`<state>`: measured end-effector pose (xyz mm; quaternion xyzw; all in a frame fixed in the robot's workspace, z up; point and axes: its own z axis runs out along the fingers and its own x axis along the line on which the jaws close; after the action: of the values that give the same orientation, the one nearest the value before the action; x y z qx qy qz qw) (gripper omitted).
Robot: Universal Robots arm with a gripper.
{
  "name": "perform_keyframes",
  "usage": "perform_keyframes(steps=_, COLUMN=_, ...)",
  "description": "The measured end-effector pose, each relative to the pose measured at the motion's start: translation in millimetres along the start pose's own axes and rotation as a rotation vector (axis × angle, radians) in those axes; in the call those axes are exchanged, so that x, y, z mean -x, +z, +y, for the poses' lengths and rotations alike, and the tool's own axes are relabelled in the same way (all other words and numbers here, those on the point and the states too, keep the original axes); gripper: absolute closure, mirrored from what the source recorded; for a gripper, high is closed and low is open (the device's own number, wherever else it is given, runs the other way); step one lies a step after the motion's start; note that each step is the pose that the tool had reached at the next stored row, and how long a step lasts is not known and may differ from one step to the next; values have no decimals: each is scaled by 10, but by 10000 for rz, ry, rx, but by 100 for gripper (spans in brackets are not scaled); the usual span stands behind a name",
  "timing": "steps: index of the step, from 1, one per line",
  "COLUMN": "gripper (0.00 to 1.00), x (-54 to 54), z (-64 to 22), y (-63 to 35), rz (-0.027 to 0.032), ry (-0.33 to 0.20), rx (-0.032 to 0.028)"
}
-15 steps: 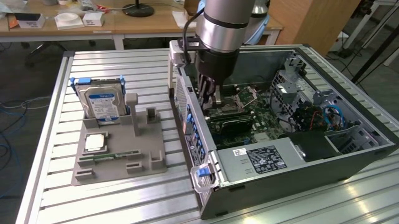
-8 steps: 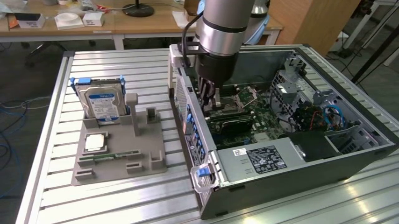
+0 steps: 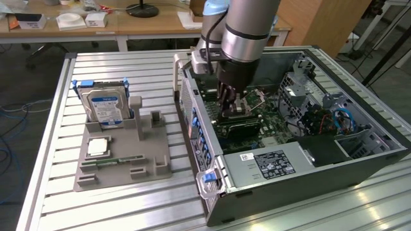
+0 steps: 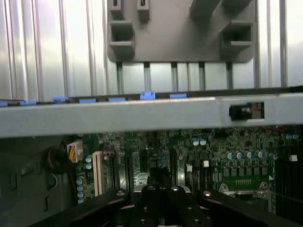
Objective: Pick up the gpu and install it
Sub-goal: 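Press down on the gpu until it lock into place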
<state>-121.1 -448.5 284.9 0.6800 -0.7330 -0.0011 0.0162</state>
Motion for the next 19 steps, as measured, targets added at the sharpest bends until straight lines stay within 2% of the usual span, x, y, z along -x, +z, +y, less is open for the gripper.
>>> perform_keyframes(steps=11, gripper=89, x=41, z=-500, y=184, rz=1, ry=-1, rx=-9)
perform_keyframes(steps=16, gripper=89, x=44, z=-520, y=198, rz=-2, ry=1, rx=-11)
perform_keyframes(steps=19, gripper=89, x=42, z=-521, y=237, rz=25, ry=0, rx=-5)
